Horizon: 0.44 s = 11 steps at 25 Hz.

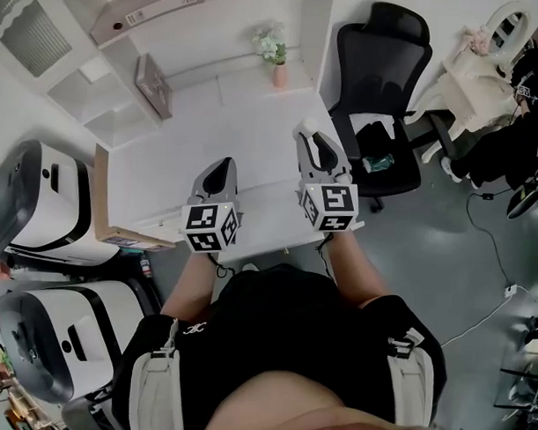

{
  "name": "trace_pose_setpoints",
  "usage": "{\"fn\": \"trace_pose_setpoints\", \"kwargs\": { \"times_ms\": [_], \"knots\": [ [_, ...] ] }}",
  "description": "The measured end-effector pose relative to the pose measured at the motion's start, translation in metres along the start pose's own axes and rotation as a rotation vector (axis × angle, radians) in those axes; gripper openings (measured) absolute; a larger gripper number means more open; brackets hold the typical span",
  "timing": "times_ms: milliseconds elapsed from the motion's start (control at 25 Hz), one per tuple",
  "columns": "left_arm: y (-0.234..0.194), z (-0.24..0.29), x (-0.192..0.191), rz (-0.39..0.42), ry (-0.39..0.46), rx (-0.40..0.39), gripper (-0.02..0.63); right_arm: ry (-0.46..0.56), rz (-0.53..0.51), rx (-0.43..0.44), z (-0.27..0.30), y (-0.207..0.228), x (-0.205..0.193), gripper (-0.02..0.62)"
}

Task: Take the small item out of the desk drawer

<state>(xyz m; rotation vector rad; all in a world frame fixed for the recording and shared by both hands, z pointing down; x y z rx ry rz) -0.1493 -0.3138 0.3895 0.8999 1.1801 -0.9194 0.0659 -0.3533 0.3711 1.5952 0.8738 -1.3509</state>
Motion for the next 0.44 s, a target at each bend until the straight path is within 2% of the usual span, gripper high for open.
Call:
{"fn": "trace_pose_setpoints", "kwargs": {
  "times_ms": [440],
  "knots": [
    [0.011,-0.015,-0.004,0.003,-0.009,0.017,0.015,-0.005,0.013,0.042,-0.011,-0.005,-0.003,0.092]
  ]
}}
Point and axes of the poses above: the fingertips, and each gripper's own axes: z forward along the fingers, y to its right, x out of its top, the point moved 7 cm from there along -z, backward along the fingers, and after that the axes turned 8 degrees about z, right-handed, at the moved point
